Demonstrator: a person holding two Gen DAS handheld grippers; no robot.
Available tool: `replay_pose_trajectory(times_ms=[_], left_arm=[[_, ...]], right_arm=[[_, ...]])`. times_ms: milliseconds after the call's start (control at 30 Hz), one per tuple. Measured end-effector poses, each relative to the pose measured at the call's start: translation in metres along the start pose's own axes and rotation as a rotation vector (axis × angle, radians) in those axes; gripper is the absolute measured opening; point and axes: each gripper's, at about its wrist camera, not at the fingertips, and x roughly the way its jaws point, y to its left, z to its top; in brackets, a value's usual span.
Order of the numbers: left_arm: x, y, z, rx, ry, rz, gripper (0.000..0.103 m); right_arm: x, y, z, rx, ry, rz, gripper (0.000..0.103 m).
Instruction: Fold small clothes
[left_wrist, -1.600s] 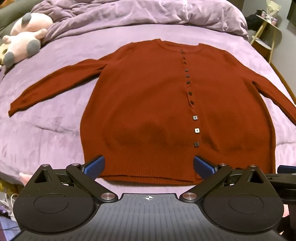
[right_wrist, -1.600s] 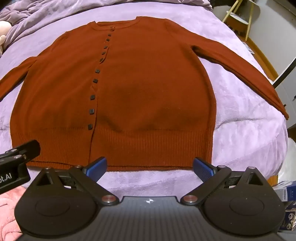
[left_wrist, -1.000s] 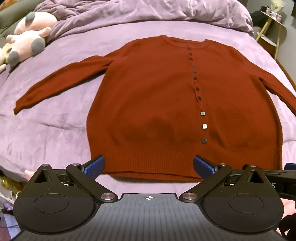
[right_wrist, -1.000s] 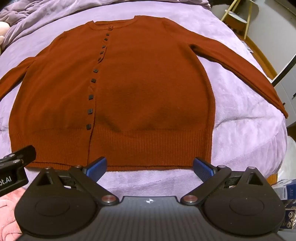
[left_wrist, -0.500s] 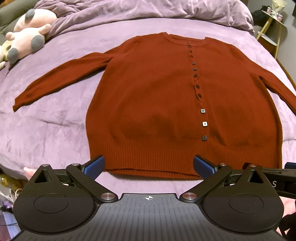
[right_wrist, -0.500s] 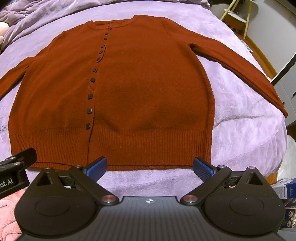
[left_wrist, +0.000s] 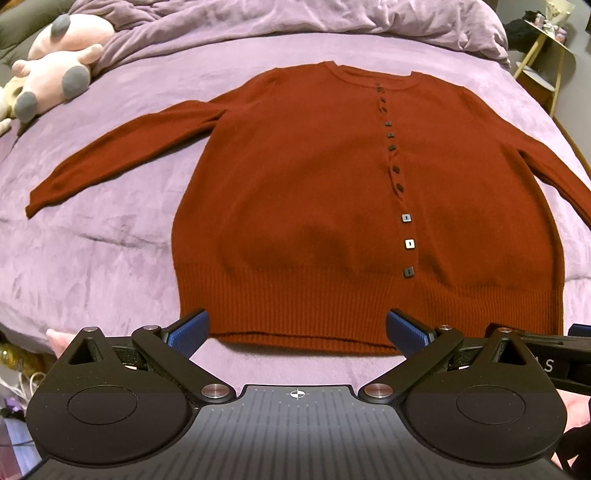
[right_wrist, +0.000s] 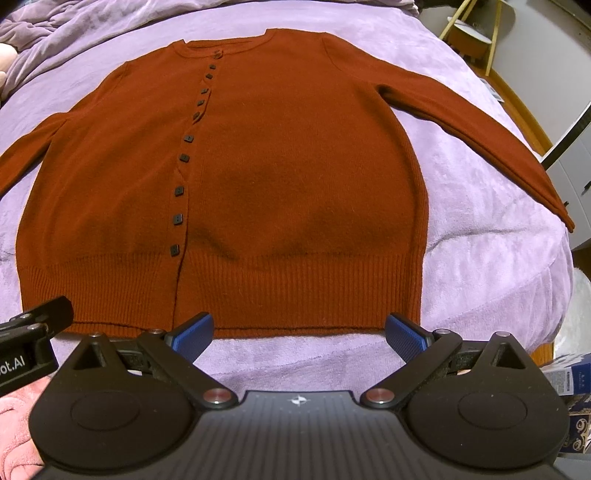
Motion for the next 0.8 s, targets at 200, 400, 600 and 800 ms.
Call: replay_pose_trajectory(times_ms=[200, 400, 600, 800], left_arm=[[0.0005, -0.0005, 0.0005, -0.001, 0.004, 0.002, 0.103], [0.0003, -0.0007, 0.0007, -0.002, 0.009, 0.005, 0.103], [-0.0001, -0.0001, 0.0014, -0.007, 0.012, 0.007, 0.103], [-0.0007, 0.0004, 0.0015, -0.007, 0.013, 0.006, 0.103]], right_arm=[[0.0009, -0.0007, 0.0, 0.006, 0.001, 0.0, 0.099], [0.0005, -0.0011, 0.0008, 0.0, 0.002, 0.004, 0.099], [0.0002, -0.0022, 0.0011, 0.006, 0.001, 0.005, 0.099], [0.0, -0.002, 0.0012, 0.007, 0.001, 0.004, 0.099]])
